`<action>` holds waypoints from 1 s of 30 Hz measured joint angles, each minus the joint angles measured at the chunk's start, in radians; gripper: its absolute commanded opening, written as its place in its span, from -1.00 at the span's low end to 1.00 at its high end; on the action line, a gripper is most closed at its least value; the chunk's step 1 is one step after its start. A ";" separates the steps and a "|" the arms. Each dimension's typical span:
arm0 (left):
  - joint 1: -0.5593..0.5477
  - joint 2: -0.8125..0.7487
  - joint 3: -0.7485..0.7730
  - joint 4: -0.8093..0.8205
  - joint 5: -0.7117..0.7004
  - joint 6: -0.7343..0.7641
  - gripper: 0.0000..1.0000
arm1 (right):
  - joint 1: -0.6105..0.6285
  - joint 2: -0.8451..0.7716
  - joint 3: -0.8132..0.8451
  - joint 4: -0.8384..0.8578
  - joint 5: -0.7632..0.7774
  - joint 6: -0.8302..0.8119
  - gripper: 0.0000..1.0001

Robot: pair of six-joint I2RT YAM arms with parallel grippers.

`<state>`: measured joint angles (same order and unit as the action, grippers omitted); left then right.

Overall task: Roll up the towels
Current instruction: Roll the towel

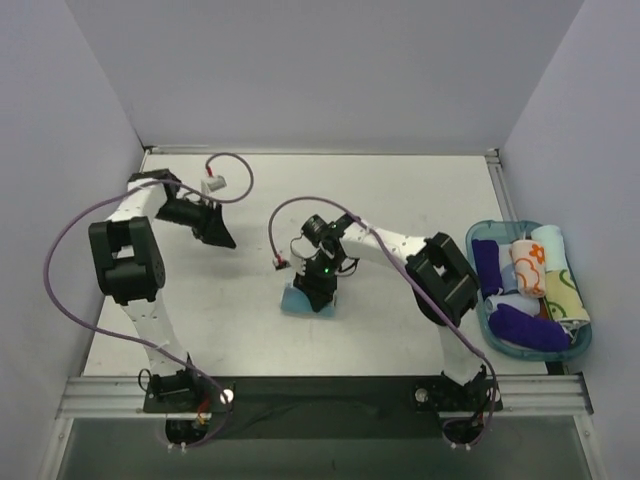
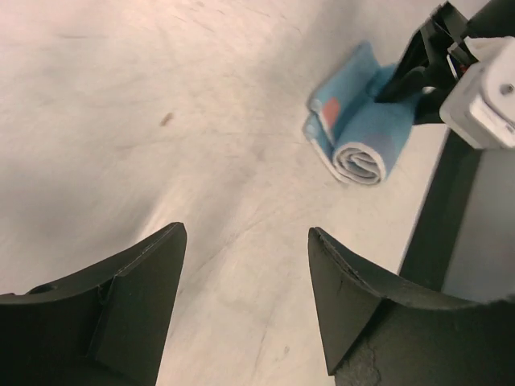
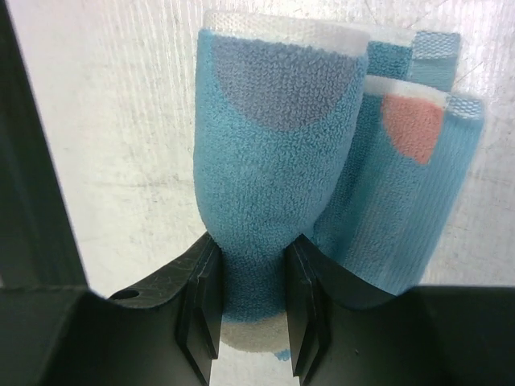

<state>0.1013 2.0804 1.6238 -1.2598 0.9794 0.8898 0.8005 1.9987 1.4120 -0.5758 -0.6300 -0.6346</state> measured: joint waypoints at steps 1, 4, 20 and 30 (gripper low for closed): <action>0.034 -0.057 -0.035 0.045 -0.005 -0.016 0.43 | -0.016 0.024 0.024 -0.025 -0.034 0.001 -1.00; 0.102 -0.264 -0.190 0.196 -0.037 -0.050 0.39 | -0.070 0.119 0.124 -0.129 -0.154 0.005 -1.00; -0.630 -1.188 -1.077 0.769 -0.435 0.168 0.75 | -0.188 0.489 0.468 -0.567 -0.512 -0.022 -0.98; -0.898 -0.933 -1.146 1.154 -0.671 0.218 0.76 | -0.183 0.500 0.469 -0.594 -0.517 -0.027 -0.95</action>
<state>-0.7967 1.1477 0.4782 -0.1062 0.3088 1.1080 0.6170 2.4985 1.8812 -1.1702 -1.1469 -0.6617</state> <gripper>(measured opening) 0.880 0.305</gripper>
